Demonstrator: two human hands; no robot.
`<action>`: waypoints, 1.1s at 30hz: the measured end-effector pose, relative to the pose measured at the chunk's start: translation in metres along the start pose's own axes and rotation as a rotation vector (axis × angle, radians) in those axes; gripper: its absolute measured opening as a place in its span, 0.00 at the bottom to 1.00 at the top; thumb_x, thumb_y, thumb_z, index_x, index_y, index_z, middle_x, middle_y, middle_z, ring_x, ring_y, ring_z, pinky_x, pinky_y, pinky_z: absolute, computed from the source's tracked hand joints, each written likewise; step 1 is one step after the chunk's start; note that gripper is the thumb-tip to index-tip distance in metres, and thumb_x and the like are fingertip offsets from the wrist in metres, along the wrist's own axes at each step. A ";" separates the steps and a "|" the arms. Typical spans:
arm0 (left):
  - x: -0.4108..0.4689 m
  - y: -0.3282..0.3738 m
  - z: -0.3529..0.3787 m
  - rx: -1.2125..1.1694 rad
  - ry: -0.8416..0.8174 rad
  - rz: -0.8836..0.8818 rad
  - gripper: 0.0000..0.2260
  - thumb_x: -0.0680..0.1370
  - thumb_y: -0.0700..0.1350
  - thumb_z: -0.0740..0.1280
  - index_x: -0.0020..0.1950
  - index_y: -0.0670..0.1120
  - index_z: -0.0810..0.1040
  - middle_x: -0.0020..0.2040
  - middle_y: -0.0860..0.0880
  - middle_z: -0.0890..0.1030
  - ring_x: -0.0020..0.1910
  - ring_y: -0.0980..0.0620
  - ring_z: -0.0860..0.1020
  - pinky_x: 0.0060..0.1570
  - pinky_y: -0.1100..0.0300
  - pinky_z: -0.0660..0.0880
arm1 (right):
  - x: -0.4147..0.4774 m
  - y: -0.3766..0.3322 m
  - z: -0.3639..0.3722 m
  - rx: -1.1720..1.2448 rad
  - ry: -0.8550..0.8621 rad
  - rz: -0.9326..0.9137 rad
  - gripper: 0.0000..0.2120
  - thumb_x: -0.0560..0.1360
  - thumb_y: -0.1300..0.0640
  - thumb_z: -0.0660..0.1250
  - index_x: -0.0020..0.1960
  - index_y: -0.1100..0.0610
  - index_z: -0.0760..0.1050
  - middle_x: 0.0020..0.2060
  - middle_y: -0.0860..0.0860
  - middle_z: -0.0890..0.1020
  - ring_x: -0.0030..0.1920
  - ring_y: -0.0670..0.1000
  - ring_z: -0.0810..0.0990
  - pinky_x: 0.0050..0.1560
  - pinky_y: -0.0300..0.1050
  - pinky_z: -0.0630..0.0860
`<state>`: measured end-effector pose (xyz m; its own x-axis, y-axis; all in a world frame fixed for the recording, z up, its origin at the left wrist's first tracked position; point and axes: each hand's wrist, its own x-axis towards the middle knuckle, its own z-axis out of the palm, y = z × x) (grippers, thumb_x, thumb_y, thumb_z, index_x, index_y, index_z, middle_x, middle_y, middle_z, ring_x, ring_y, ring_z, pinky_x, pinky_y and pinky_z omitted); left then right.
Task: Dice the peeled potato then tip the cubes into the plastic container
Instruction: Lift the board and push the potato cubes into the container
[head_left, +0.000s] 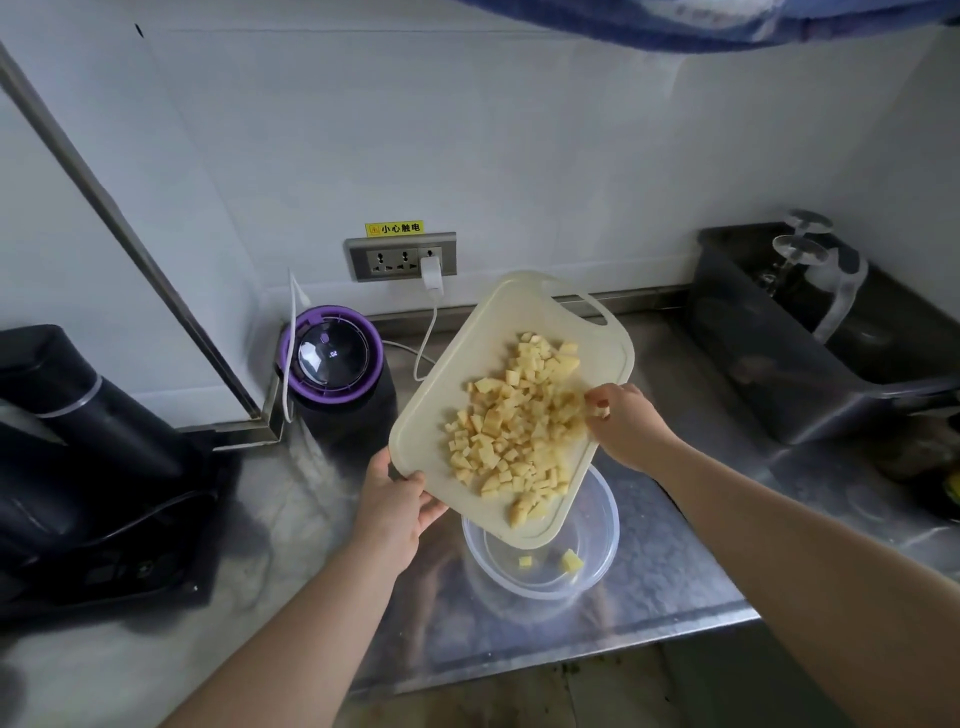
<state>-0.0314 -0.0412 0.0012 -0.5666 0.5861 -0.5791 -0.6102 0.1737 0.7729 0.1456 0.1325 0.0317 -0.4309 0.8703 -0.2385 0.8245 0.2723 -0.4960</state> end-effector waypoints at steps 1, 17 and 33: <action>0.000 -0.001 0.000 -0.010 0.002 -0.004 0.22 0.81 0.31 0.56 0.71 0.49 0.65 0.56 0.47 0.77 0.49 0.49 0.80 0.38 0.55 0.77 | -0.001 0.000 0.003 -0.003 -0.015 0.006 0.18 0.79 0.60 0.60 0.68 0.58 0.70 0.64 0.56 0.70 0.58 0.55 0.75 0.54 0.41 0.69; -0.002 -0.002 -0.006 -0.065 0.037 -0.023 0.23 0.80 0.31 0.57 0.72 0.49 0.65 0.59 0.44 0.77 0.53 0.45 0.80 0.39 0.53 0.78 | -0.072 0.009 0.038 -0.030 -0.334 -0.044 0.13 0.80 0.60 0.57 0.62 0.55 0.74 0.50 0.50 0.79 0.49 0.53 0.82 0.53 0.46 0.80; -0.004 0.003 -0.009 -0.023 -0.039 0.016 0.18 0.80 0.30 0.56 0.65 0.49 0.68 0.54 0.47 0.79 0.51 0.47 0.81 0.42 0.53 0.78 | 0.054 -0.045 -0.025 -0.238 0.035 -0.167 0.21 0.83 0.55 0.55 0.75 0.51 0.62 0.75 0.56 0.60 0.74 0.59 0.60 0.68 0.53 0.65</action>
<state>-0.0360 -0.0501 0.0035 -0.5544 0.6193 -0.5560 -0.6140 0.1466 0.7755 0.0945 0.1776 0.0617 -0.5586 0.8178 -0.1386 0.8076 0.4981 -0.3156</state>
